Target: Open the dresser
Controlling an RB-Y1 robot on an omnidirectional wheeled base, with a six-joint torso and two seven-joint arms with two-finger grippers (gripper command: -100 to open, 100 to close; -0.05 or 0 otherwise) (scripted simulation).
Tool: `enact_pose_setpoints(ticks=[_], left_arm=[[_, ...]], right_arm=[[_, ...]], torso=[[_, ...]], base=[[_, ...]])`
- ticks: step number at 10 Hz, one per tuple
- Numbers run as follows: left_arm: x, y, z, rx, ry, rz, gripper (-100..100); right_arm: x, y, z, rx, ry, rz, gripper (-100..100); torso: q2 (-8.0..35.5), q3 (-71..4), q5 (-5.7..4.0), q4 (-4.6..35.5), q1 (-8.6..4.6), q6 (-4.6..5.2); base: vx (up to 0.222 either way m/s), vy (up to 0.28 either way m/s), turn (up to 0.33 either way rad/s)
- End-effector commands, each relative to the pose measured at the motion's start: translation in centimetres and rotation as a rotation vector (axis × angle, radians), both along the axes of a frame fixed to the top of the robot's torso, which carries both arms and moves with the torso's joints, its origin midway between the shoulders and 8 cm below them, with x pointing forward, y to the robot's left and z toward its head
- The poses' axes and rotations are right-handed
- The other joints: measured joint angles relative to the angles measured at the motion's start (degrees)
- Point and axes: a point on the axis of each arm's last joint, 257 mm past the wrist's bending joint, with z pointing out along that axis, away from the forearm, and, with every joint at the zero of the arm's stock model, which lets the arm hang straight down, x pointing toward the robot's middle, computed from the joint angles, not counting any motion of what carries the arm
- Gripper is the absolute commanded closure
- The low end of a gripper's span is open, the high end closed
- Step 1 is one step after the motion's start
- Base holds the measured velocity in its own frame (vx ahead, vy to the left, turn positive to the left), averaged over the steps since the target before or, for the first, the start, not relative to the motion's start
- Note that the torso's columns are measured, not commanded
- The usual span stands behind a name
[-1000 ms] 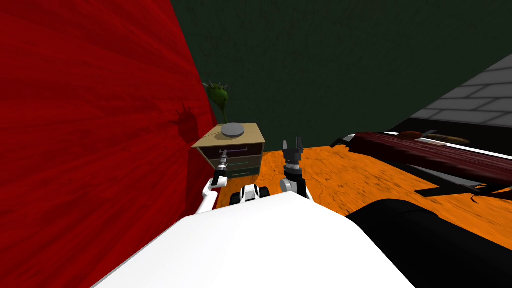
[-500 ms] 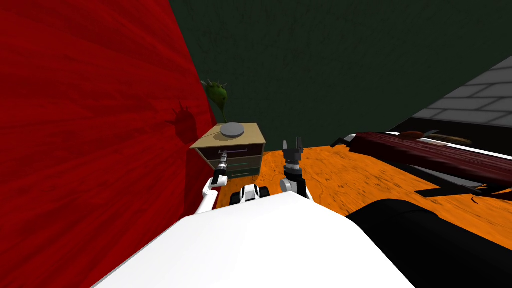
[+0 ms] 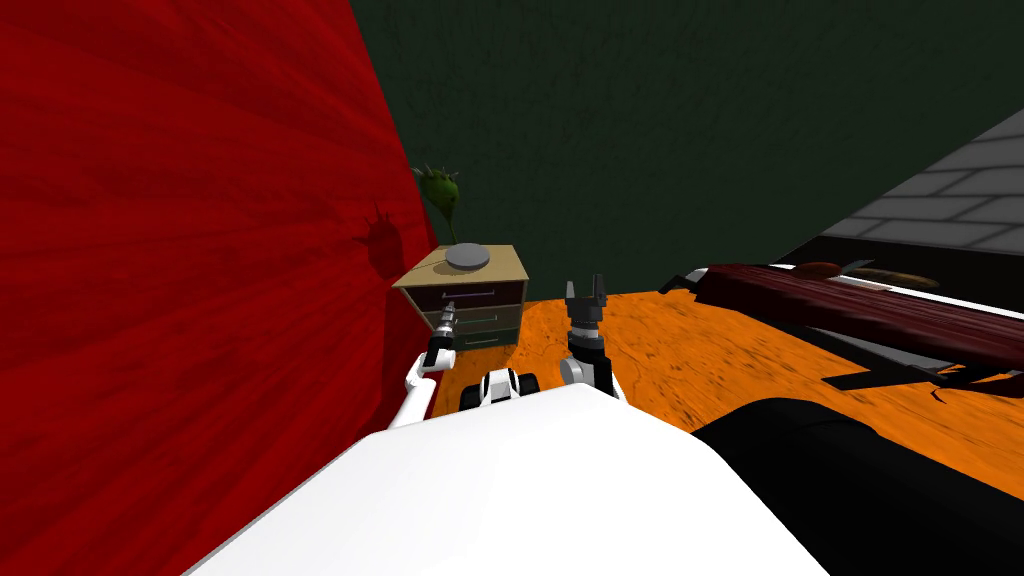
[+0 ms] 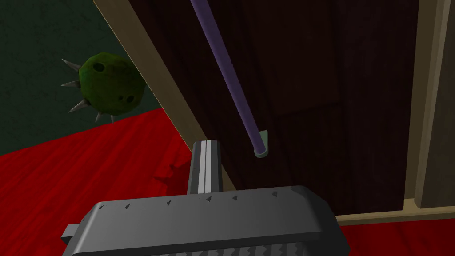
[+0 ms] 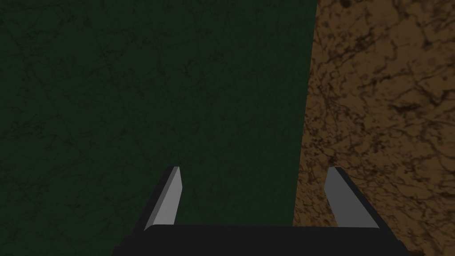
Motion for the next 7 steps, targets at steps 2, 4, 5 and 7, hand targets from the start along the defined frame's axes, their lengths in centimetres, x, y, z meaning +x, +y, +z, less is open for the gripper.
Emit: enact_pose_setpoints(ticks=[2, 4, 5, 7], left_arm=[[0.2, 1.1, 0.6, 0.033, -0.008, 0.001, -100], [0.2, 2.4, 0.8, 0.066, -0.013, 0.007, -100], [0.1, 2.5, 0.4, 0.058, -0.005, 0.010, -100], [0.1, 3.1, -0.3, 0.061, 0.009, 0.017, -100]], right_arm=[[0.0, 0.0, 0.0, 0.000, 0.000, 0.000, 0], [0.0, 0.0, 0.0, 0.000, 0.000, 0.000, 0], [0.0, 0.0, 0.0, 0.000, 0.000, 0.000, 0], [0.0, 0.0, 0.0, 0.000, 0.001, 0.000, 0]], torso=[[-0.41, -0.22, 0.00, -0.10, 0.01, 0.00], [-0.47, -0.30, 0.00, -0.14, -0.01, -0.01], [-0.36, -0.22, -0.01, -0.10, -0.03, 0.00], [-0.30, -0.18, -0.01, -0.08, -0.03, 0.00]], base=[[-0.057, -0.001, -0.002], [0.037, -0.008, -0.002], [0.128, -0.020, -0.017], [0.170, -0.013, -0.012]])
